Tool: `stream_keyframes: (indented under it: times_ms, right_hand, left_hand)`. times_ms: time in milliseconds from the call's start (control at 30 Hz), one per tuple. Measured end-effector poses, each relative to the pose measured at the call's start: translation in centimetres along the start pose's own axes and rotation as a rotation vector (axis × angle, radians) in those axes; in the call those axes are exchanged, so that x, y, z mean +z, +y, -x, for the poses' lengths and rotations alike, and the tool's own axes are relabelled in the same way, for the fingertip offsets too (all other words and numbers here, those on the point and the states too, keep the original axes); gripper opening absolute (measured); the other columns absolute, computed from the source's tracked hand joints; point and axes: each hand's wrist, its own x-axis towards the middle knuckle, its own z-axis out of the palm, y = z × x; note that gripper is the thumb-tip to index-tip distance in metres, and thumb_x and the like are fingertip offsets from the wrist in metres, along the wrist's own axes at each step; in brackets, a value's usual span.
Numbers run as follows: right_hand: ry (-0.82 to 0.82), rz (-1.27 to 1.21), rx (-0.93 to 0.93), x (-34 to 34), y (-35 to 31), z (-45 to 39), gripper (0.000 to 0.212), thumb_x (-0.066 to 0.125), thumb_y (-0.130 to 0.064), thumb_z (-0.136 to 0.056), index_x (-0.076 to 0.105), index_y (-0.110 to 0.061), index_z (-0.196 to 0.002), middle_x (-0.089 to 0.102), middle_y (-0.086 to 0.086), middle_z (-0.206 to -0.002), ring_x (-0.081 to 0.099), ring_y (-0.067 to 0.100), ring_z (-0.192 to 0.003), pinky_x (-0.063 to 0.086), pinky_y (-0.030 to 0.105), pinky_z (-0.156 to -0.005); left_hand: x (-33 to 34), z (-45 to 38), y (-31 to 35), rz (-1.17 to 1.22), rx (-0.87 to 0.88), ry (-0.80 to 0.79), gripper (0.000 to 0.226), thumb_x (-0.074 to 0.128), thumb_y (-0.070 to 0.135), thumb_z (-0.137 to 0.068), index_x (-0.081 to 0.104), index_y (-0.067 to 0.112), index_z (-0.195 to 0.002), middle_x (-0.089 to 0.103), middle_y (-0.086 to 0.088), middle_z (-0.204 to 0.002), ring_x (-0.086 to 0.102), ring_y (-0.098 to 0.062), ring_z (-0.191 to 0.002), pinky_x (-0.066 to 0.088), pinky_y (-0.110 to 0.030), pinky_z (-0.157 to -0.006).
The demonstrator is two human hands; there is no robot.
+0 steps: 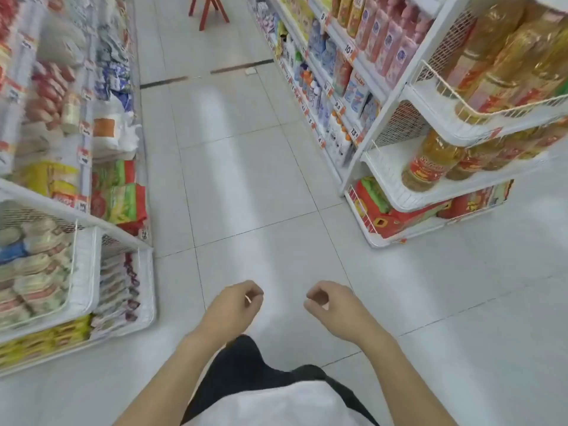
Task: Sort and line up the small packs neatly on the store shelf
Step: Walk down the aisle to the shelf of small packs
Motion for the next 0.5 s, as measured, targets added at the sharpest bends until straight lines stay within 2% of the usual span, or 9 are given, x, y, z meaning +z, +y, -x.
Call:
stream_keyframes:
  times_ms: [167, 267, 400, 500]
  right_hand:
    - [0.040, -0.089, 0.023, -1.7, -1.0, -6.7, 0.005, 0.062, -0.028, -0.090, 0.067, -0.025, -0.091, 0.068, -0.015, -0.088, 0.062, -0.004, -0.084, 0.047, 0.011, -0.075]
    - [-0.010, -0.065, 0.023, -3.3, -2.6, -12.3, 0.006, 0.062, -0.027, -0.091, 0.067, -0.024, -0.091, 0.068, -0.015, -0.087, 0.061, -0.007, -0.084, 0.045, 0.006, -0.072]
    - [-0.047, -0.016, 0.005, -6.6, -5.5, -22.0, 0.006, 0.062, -0.025, -0.092, 0.067, -0.022, -0.093, 0.068, -0.015, -0.087, 0.060, -0.008, -0.085, 0.046, 0.007, -0.072]
    - [-0.060, 0.048, 0.005, -10.2, -8.4, -29.1, 0.005, 0.061, -0.026, -0.092, 0.066, -0.025, -0.090, 0.067, -0.016, -0.087, 0.061, -0.005, -0.085, 0.047, 0.010, -0.074]
  left_hand:
    - [-1.6, -3.5, -1.1, 0.020, -0.118, -0.015, 0.012, 0.051, 0.032, -0.092, 0.062, 0.031, -0.093, 0.064, 0.023, -0.085, 0.061, 0.001, -0.076, 0.050, -0.020, -0.071]
    - [-3.6, -7.4, -1.4, 0.036, -0.153, -0.029, 0.012, 0.051, 0.033, -0.093, 0.063, 0.030, -0.094, 0.064, 0.022, -0.085, 0.060, 0.001, -0.075, 0.049, -0.018, -0.070]
    - [-7.8, -16.5, -2.6, 0.053, -0.154, -0.035, 0.012, 0.049, 0.033, -0.094, 0.062, 0.032, -0.094, 0.064, 0.021, -0.086, 0.061, 0.000, -0.076, 0.050, -0.019, -0.071]
    - [-12.8, -24.7, -2.8, 0.037, -0.133, -0.049, 0.013, 0.048, 0.033, -0.094, 0.061, 0.031, -0.095, 0.064, 0.021, -0.086, 0.061, -0.002, -0.076, 0.052, -0.027, -0.074]
